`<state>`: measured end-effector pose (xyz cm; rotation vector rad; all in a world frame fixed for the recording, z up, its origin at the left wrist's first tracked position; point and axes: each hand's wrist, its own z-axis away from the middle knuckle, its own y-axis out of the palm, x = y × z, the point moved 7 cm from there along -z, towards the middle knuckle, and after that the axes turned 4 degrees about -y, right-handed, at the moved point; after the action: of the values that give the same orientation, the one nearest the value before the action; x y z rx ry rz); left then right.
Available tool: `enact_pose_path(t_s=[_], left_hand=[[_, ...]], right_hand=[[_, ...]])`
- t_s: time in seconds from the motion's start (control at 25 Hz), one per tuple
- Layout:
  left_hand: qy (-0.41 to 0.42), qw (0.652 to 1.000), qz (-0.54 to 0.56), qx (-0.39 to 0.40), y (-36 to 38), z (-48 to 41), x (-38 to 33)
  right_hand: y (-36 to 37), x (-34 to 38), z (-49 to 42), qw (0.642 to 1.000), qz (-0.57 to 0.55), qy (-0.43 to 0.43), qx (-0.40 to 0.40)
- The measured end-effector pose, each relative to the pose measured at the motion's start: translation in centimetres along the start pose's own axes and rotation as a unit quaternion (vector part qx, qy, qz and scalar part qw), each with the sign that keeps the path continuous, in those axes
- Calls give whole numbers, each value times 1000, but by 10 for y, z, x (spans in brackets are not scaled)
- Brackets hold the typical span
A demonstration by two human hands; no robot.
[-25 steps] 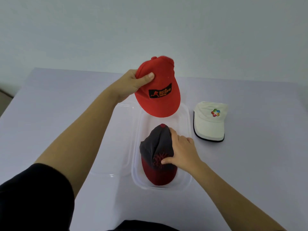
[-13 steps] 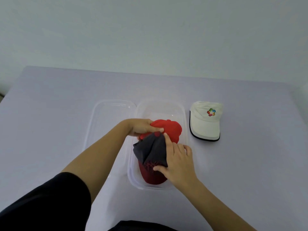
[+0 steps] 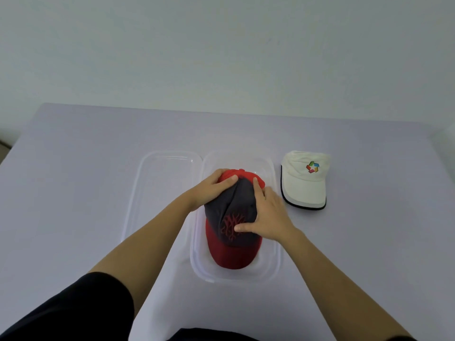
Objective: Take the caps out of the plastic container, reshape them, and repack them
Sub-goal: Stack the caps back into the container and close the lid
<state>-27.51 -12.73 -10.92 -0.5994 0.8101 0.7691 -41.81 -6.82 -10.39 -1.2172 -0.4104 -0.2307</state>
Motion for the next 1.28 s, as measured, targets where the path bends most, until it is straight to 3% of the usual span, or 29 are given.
enact_pose_path(t_s=[0.2, 0.44, 0.68, 0.8, 0.92, 1.04, 1.16, 1.28], left_hand=[[89, 974, -164, -129, 3, 14, 0], [116, 929, -306, -172, 13, 22, 7], [170, 894, -355, -214, 20, 34, 3], [186, 900, -316, -237, 17, 38, -11], [212, 909, -282, -221, 25, 30, -45], [226, 911, -287, -192, 48, 0, -88], [204, 926, -285, -142, 75, -44, -120], [122, 947, -291, -53, 99, -97, -129]], right_hand=[[-7, -5, -7, 998, 8, -1, 59], [-3, -6, -3, 995, 75, 12, 71], [9, -2, 12, 997, 4, -50, 52], [-1, -10, 23, 989, -135, -59, 0], [-21, -50, 23, 957, -245, 36, -154], [-42, -98, 21, 923, -231, 128, -280], [-46, -145, 18, 904, -236, 204, -291], [-34, -184, 10, 910, -250, 236, -233]])
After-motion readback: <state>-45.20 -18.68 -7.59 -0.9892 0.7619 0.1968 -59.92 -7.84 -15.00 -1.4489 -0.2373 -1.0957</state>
